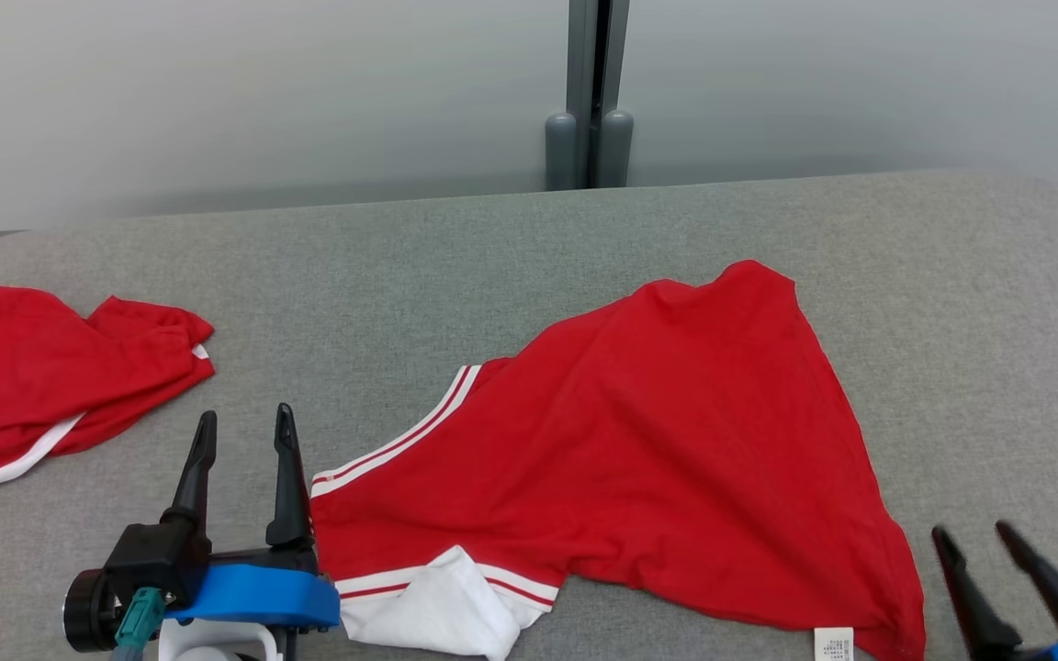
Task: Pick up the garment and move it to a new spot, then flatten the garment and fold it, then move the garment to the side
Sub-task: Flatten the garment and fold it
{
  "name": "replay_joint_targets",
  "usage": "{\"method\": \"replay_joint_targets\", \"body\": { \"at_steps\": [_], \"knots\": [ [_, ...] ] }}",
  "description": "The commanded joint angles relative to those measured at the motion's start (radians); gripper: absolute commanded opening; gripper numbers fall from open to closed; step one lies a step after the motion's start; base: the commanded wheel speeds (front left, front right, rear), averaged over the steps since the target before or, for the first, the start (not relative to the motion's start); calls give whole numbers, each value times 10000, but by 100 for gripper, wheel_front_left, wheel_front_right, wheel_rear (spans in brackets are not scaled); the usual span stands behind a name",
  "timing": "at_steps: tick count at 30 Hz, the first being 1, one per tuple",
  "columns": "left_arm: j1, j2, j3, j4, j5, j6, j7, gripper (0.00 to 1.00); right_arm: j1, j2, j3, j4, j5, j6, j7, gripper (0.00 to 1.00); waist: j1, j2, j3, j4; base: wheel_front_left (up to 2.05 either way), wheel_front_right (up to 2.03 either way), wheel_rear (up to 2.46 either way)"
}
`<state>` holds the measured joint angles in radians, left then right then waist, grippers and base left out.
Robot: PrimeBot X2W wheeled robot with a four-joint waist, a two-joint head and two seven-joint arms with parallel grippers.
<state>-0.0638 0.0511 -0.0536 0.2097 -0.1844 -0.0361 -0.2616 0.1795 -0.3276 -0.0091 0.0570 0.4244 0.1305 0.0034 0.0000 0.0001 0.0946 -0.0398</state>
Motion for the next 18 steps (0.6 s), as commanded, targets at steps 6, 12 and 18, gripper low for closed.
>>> {"method": "replay_joint_targets", "body": {
  "at_steps": [6,12,18],
  "knots": [
    [143,39,144,-85,66,-5,-51,100,-868,808,-656,-309,-827,3,-1010,100,0,-1,-59,49,0,0,0],
    [116,58,211,-124,87,2,-49,100,-1602,1711,-537,-292,-1541,3,-1523,100,0,-1,1,136,0,0,0],
    [83,62,219,-85,115,-28,-51,100,-2042,2340,-202,-148,-2044,5,-1740,100,0,-1,21,256,0,0,0]
  ]
}}
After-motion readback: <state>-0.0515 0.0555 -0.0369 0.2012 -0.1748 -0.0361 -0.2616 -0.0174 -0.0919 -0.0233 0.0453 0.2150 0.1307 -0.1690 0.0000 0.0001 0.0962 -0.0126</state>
